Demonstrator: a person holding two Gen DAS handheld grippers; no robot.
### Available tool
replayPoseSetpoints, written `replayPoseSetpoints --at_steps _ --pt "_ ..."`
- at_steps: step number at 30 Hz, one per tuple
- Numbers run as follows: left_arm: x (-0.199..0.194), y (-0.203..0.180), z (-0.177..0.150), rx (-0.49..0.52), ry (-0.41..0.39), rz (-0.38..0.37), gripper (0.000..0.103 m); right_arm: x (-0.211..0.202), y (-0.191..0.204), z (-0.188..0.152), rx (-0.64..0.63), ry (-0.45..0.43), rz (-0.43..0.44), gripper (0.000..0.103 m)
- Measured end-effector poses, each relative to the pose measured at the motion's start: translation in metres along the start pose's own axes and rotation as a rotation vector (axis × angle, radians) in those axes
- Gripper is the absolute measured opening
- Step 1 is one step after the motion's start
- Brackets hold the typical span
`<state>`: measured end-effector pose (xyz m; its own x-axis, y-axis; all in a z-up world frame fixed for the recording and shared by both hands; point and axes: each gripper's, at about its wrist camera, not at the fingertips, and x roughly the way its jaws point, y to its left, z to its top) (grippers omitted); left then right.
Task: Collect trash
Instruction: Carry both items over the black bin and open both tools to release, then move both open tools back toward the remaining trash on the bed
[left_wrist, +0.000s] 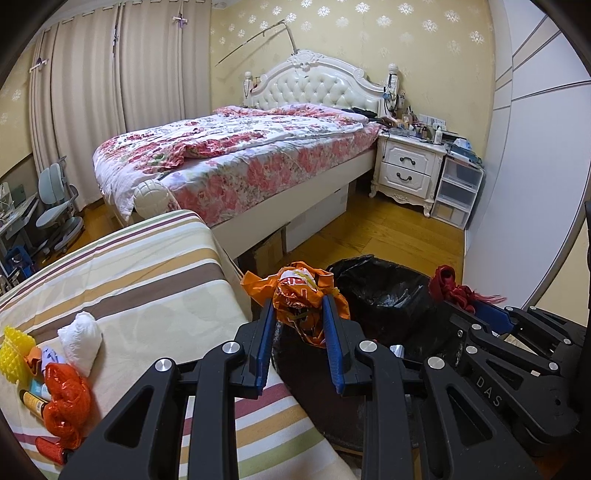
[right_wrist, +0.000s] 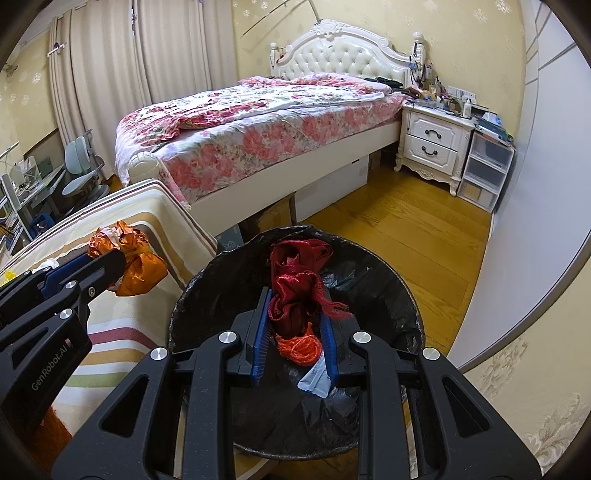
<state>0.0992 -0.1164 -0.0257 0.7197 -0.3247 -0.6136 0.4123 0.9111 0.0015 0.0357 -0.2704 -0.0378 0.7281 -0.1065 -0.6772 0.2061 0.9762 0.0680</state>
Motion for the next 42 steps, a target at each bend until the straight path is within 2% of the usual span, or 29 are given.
replayPoseSetpoints --at_steps 9,11,13,14,22,30,42 --pt "0.012 -0.007 0.004 0.013 0.013 0.004 0.027 0.01 -0.008 -0.001 0.027 0.014 -0.015 0.026" --pt "0.012 -0.006 0.004 0.008 0.018 0.004 0.031 0.012 -0.01 0.0 0.035 0.013 -0.022 0.026" --pt "0.011 -0.003 0.004 -0.003 0.014 0.007 0.047 0.013 -0.012 0.0 0.045 0.013 -0.026 0.033" --pt "0.01 -0.001 0.004 -0.01 0.011 0.007 0.048 0.013 -0.013 0.0 0.047 0.011 -0.028 0.038" --pt "-0.005 0.012 0.003 -0.043 -0.002 0.041 0.061 0.008 -0.009 0.0 0.029 0.006 -0.031 0.04" --pt "-0.034 0.041 -0.01 -0.083 0.002 0.116 0.066 -0.008 0.013 -0.005 -0.006 0.0 0.005 0.046" --pt "-0.092 0.107 -0.064 -0.16 0.033 0.268 0.069 -0.03 0.079 -0.026 -0.122 0.023 0.135 0.049"
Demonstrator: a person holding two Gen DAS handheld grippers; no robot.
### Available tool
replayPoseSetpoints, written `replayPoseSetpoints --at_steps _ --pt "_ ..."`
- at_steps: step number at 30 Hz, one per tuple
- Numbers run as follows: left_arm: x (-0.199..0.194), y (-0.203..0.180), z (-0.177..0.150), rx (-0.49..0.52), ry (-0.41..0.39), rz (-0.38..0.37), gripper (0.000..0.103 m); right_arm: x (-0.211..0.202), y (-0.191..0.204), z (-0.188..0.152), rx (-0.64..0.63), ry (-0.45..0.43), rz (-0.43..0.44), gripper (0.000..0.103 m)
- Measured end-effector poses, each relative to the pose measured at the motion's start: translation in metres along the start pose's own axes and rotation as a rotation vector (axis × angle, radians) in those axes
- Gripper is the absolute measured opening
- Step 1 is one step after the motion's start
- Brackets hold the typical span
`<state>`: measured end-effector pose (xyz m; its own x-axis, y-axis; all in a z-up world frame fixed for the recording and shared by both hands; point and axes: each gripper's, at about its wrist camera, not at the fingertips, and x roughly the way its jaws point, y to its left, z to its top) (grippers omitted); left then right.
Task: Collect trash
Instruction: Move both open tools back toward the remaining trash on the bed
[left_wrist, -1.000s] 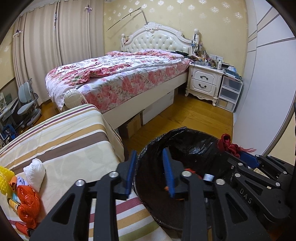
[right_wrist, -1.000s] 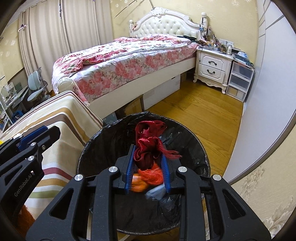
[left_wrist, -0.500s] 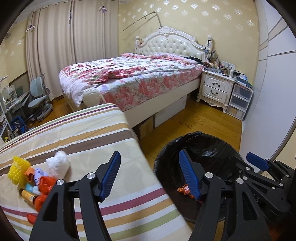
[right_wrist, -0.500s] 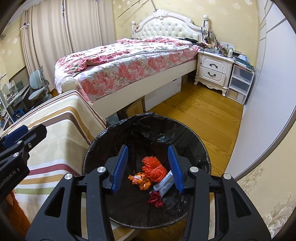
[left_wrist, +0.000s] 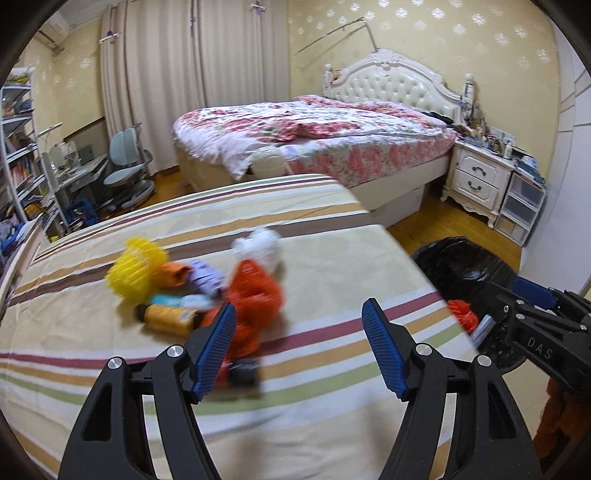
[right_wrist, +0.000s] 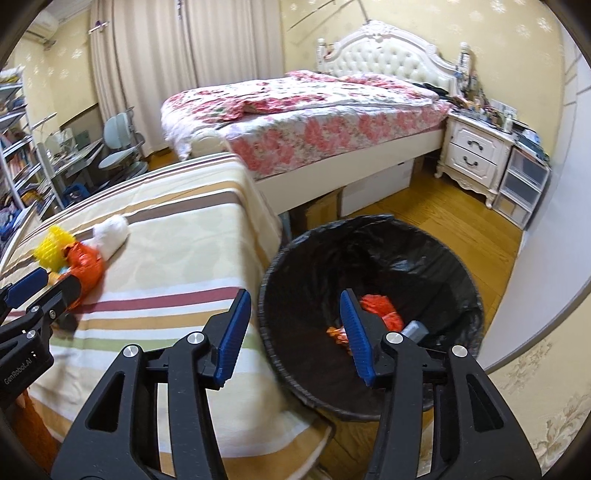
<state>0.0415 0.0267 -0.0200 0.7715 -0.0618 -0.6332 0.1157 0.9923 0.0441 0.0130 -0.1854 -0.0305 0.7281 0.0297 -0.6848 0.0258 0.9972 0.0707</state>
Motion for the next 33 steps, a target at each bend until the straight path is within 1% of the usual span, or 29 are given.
replayPoseSetpoints --at_steps 5,9,14,18,21,25,33 --pt "-0.012 0.043 -0.012 -0.058 0.006 0.08 0.069 -0.003 0.042 -0.003 -0.069 0.008 0.069 0.049" --pt "-0.017 0.071 -0.023 -0.083 0.014 0.14 0.07 -0.002 0.076 -0.006 -0.13 0.02 0.12 0.05" --pt "-0.019 0.104 -0.033 -0.128 0.032 0.192 0.07 0.001 0.115 -0.01 -0.193 0.047 0.172 0.05" --pt "-0.022 0.129 -0.041 -0.161 0.042 0.229 0.07 0.005 0.14 -0.011 -0.236 0.065 0.196 0.05" --pt "-0.021 0.148 -0.047 -0.198 0.057 0.246 0.07 0.008 0.151 -0.012 -0.255 0.077 0.206 0.05" --pt "-0.023 0.164 -0.053 -0.223 0.067 0.268 0.07 0.012 0.162 -0.013 -0.28 0.091 0.213 0.05" --pt "-0.029 0.175 -0.059 -0.254 0.072 0.272 0.07 0.003 0.184 -0.029 -0.339 0.108 0.248 0.05"
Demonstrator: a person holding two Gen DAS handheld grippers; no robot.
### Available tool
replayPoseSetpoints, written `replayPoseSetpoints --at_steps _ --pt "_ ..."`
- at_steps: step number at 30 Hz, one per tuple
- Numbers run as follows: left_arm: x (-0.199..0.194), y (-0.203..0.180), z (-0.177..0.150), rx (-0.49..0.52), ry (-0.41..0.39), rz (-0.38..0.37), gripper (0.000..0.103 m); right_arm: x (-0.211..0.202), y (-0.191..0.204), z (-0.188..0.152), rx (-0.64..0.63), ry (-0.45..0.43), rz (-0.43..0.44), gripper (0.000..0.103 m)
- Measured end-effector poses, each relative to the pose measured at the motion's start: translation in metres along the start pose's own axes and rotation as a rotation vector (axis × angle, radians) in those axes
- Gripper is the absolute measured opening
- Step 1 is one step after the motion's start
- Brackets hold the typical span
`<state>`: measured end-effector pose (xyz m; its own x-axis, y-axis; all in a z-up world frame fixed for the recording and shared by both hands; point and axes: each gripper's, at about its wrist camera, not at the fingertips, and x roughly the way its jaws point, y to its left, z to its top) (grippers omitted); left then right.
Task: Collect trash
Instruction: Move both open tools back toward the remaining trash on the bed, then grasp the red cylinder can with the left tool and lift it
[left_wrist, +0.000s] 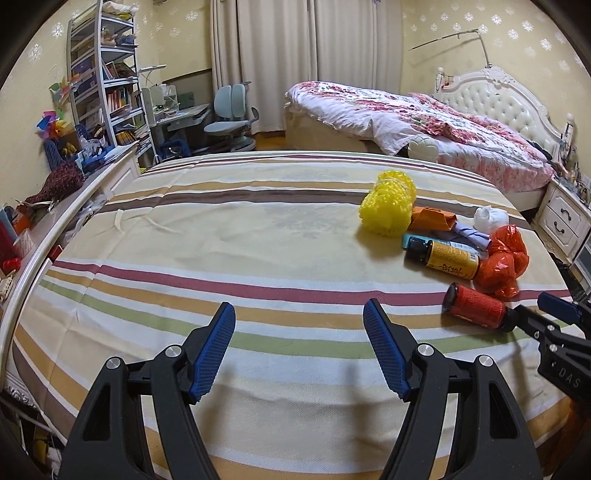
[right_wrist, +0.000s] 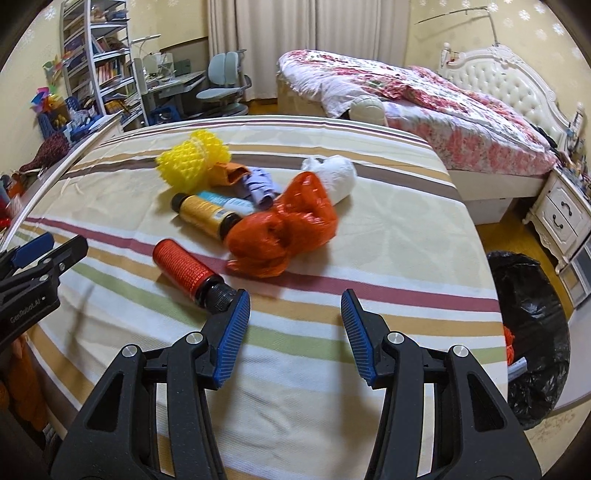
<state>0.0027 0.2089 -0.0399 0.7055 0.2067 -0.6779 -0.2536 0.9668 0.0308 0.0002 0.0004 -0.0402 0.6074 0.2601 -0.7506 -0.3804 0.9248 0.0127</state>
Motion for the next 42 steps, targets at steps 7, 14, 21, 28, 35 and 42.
replayPoseSetpoints --at_steps 7,14,21,28,35,42 --pt "-0.002 0.001 -0.002 0.0 0.0 -0.003 0.07 -0.005 0.025 -0.006 -0.046 0.012 0.062 0.05" --pt "-0.004 -0.008 -0.001 -0.005 0.003 -0.026 0.07 -0.009 0.019 -0.007 -0.027 0.0 0.048 0.05" --pt "-0.008 -0.032 0.0 0.016 0.008 -0.071 0.07 -0.007 -0.015 -0.009 0.048 0.0 -0.005 0.05" --pt "-0.013 -0.055 0.004 0.04 0.006 -0.089 0.071 -0.009 -0.043 -0.01 0.088 -0.011 -0.066 0.05" --pt "-0.014 -0.083 0.009 0.072 0.007 -0.094 0.072 -0.013 -0.069 -0.015 0.142 -0.025 -0.073 0.057" --pt "-0.005 -0.109 0.009 0.107 0.022 -0.08 0.073 -0.015 -0.082 -0.019 0.16 -0.034 -0.065 0.057"
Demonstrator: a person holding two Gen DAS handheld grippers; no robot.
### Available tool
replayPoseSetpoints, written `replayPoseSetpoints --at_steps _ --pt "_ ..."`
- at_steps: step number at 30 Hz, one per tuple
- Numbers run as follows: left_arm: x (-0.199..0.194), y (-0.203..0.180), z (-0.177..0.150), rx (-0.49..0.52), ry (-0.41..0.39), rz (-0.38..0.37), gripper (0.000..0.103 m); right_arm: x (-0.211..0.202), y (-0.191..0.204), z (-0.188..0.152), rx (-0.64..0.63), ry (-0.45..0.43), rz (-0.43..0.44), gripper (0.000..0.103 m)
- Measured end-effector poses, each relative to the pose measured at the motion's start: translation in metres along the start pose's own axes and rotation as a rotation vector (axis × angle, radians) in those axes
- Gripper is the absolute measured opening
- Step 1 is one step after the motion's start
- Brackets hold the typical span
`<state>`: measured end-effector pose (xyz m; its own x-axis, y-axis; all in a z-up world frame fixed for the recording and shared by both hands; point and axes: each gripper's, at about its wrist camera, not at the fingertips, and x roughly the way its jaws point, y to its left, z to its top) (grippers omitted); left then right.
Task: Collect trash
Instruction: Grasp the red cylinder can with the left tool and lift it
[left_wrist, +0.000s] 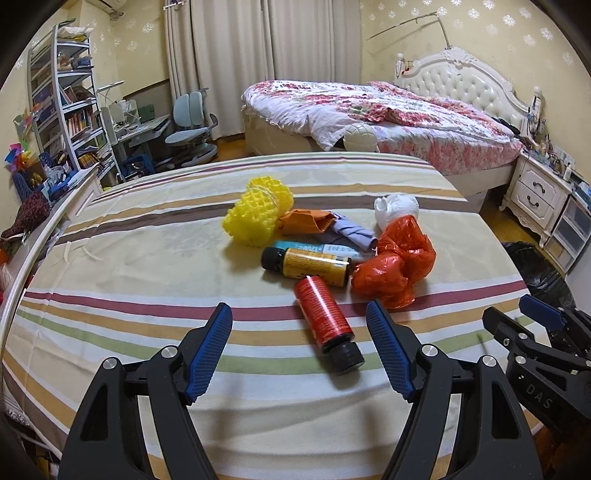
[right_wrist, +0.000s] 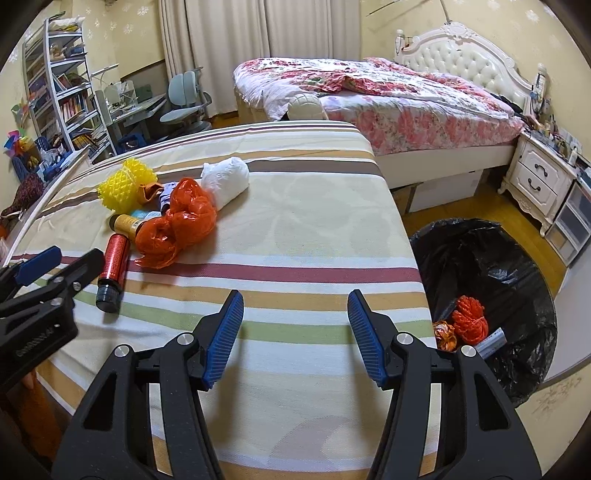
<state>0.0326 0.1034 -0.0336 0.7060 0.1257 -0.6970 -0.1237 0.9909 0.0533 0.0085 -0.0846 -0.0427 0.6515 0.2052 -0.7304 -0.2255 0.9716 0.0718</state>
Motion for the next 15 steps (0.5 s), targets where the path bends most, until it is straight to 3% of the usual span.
replayPoseSetpoints --at_steps 6,8,10,15 --pt "0.016 -0.003 -0.002 -0.005 0.07 -0.015 0.073 0.0 -0.003 0.0 0.003 -0.001 0.008 0.057" --pt "0.018 -0.001 -0.004 -0.011 0.087 -0.026 0.068 0.0 -0.001 -0.001 -0.003 0.0 0.008 0.057" --pt "0.021 0.004 -0.005 -0.026 0.106 -0.044 0.061 0.001 0.002 0.001 -0.012 0.001 0.007 0.057" --pt "0.023 0.013 -0.007 -0.035 0.118 -0.081 0.03 0.002 0.01 0.002 -0.028 0.003 0.011 0.058"
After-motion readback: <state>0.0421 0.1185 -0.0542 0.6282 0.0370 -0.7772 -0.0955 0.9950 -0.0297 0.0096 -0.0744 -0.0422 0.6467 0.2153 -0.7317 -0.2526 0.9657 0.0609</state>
